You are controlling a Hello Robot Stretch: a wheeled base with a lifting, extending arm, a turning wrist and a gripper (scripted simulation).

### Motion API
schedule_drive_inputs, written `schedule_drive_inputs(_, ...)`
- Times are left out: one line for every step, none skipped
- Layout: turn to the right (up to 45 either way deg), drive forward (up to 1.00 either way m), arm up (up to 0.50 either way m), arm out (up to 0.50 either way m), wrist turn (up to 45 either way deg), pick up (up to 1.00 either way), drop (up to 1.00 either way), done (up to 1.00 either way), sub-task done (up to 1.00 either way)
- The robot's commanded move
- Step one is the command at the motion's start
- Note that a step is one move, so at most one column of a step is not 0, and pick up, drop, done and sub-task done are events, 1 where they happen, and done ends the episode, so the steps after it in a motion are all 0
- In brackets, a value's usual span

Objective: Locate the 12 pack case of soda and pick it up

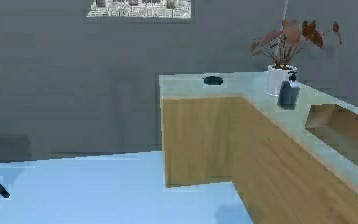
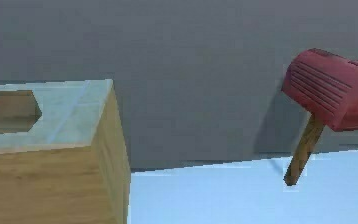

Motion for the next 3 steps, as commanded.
schedule_drive_inputs(-42.0, 0.00, 0.00, 0.00, 0.0, 0.00, 0.00, 0.00, 0.00)
schedule_drive_inputs(45.0, 0.00, 0.00, 0.00, 0.0, 0.00, 0.00, 0.00, 0.00)
schedule_drive_inputs(45.0, 0.00, 0.00, 0.00, 0.0, 0.00, 0.00, 0.00, 0.00)
